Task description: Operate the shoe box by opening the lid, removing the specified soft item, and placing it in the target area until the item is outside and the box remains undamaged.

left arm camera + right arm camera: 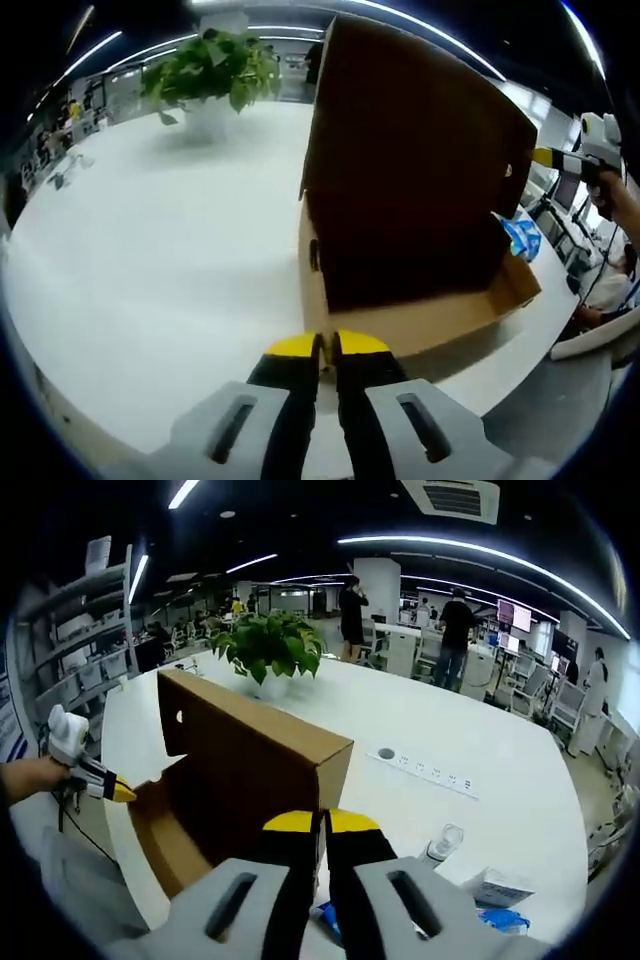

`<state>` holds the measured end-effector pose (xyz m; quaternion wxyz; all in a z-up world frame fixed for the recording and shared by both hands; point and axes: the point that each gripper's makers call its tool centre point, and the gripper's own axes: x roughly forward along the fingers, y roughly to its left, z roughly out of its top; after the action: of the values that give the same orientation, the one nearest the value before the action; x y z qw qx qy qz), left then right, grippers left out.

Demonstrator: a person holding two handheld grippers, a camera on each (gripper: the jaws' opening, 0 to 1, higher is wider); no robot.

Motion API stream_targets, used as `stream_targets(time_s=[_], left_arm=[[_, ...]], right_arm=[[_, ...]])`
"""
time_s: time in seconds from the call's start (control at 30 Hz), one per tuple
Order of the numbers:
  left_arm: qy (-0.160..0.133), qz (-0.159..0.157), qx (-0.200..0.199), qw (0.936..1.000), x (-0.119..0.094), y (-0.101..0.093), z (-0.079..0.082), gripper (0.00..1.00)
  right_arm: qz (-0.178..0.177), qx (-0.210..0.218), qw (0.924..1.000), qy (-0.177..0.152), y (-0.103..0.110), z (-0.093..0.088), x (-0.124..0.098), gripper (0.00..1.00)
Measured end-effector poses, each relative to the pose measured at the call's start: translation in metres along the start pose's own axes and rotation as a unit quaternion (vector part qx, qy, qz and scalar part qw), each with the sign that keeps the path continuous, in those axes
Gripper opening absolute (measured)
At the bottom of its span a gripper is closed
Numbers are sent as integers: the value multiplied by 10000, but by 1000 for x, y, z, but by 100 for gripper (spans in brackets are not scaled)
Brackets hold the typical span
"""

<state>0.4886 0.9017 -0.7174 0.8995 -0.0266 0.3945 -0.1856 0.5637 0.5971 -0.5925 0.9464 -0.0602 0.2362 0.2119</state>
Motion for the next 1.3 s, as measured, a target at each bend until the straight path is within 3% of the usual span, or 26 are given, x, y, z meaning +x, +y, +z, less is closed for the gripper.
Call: stream_targets(time_s=[0.57, 0.77, 1.0, 1.3], left_arm=[[-16, -22, 71, 10000, -2, -1, 2, 3], [-111, -6, 171, 9998, -9, -2, 9, 4], [-392, 52, 371, 9985, -23, -3, 29, 9], [-830, 88, 739, 9938, -47, -6, 70, 13]], right_arm=[[-136, -20, 9998, -142, 17, -13, -17, 2], [-159, 10, 9998, -146, 21, -20, -22, 2], [-193, -35, 9996, -191, 27, -24, -27, 3], [-161, -78, 9996, -208, 32, -28, -31, 3]])
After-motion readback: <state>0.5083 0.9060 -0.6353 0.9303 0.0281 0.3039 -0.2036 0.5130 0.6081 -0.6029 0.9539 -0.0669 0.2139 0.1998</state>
